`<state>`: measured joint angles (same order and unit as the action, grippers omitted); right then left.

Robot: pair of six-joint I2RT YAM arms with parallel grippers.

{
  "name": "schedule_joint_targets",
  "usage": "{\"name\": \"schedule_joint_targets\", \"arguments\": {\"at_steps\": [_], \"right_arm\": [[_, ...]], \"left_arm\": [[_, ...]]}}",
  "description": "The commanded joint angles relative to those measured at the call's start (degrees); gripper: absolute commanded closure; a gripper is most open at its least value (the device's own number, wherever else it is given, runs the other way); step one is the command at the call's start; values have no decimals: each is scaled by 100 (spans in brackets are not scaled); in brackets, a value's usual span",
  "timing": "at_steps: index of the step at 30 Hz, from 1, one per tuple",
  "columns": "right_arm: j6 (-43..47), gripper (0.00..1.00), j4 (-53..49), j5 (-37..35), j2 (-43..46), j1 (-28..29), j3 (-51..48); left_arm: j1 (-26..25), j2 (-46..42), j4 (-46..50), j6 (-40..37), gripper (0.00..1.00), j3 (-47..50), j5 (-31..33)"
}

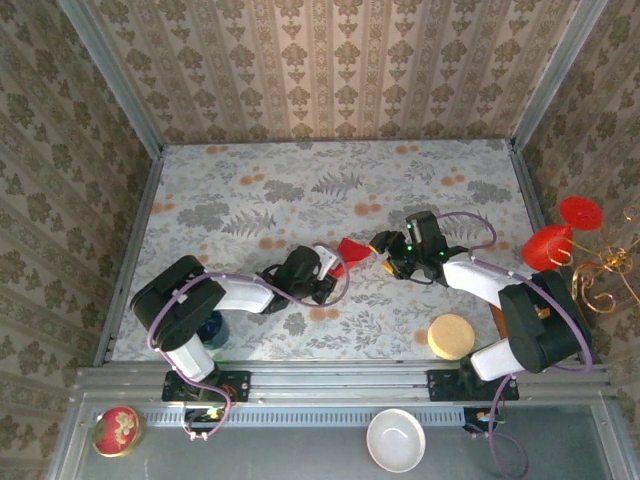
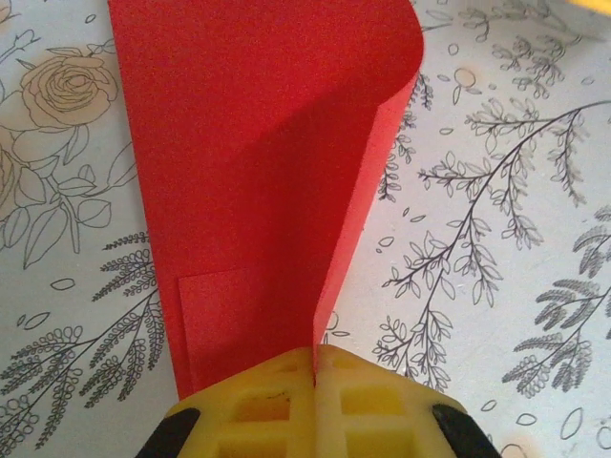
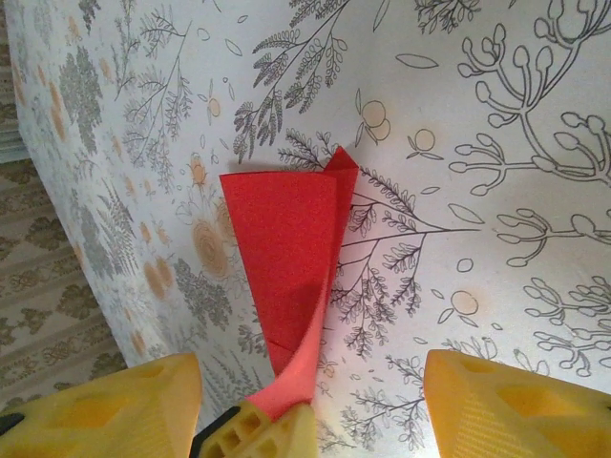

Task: Fold a paper plane with a square sheet of paper (pick it up from the middle)
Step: Fold the wing for the fifth time at the center of the table.

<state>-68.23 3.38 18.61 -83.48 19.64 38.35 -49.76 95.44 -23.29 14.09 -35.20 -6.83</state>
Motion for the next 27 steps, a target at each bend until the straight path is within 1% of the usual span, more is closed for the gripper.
{"name": "schedule_joint_targets", "arguments": {"at_steps": [1, 6, 12, 15, 18, 23, 27], "right_arm": [[442, 35, -113, -99, 148, -25, -111], [1148, 35, 189, -18, 132, -29, -297], [1995, 31, 542, 560, -135, -18, -245], [2173, 28, 792, 866, -281, -21, -222], [2329, 26, 846, 1027, -416, -13, -158], [2431, 24, 877, 1080, -500, 31, -154], [2543, 22, 710, 1114, -605, 116, -19]], "left_arm": [[152, -299, -211, 546, 98, 83, -485], [394, -424, -365, 1372, 100, 132, -1012], [493, -266, -399, 2509, 100, 18, -1501], [531, -145, -542, 2940, 100, -20, -1734], [565, -57, -640, 3294, 100, -70, -1889], [616, 101, -613, 3818, 100, -210, -2105], [686, 124, -622, 4041, 100, -276, -2238]]}}
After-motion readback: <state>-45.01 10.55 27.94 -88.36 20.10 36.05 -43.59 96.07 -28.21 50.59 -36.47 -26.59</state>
